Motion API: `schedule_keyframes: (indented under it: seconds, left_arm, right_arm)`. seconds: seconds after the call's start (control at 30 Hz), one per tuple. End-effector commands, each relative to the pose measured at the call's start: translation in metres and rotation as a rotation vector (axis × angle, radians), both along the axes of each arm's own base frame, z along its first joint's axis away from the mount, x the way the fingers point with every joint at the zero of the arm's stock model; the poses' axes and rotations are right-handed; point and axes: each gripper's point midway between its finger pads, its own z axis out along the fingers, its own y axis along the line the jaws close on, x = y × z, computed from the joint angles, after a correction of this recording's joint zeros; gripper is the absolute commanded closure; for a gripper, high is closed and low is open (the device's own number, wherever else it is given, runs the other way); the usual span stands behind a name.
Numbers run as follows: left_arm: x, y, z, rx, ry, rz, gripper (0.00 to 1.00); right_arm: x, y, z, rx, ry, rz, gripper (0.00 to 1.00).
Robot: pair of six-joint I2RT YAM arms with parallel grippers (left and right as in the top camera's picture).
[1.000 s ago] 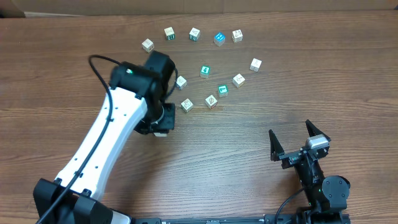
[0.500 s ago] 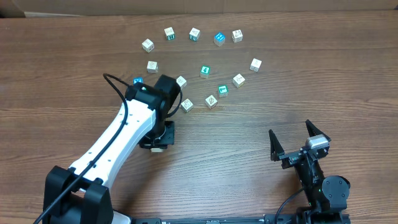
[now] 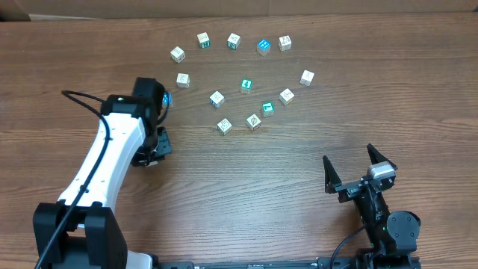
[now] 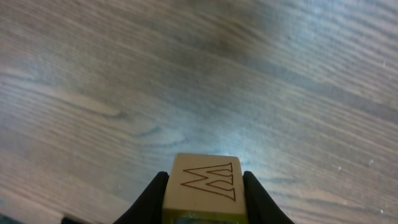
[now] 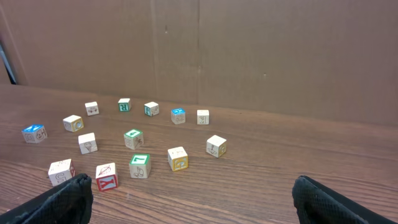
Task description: Form a horizontal line
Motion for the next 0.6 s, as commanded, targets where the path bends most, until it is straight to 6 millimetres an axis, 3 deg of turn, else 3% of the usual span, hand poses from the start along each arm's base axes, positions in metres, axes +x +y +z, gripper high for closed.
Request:
schedule_keyframes:
  seconds: [0.0, 0.3, 0.57]
  left_arm:
    - [-0.001, -0.003, -0.005, -0.021, 0.009, -0.065, 0.91]
    - [-0.025, -0.014, -0.049, -0.071, 0.06, -0.115, 0.9]
    - [-0.016, -0.016, -0.076, -0.084, -0.022, -0.161, 0.87]
  right_arm:
    - [0.0, -0.002, -0.001, 0.003, -0.006, -0.011, 0.0]
    - [0.0, -0.002, -0.001, 0.003, -0.006, -0.011, 0.0]
    - [0.0, -0.002, -0.001, 0.003, -0.006, -0.011, 0.0]
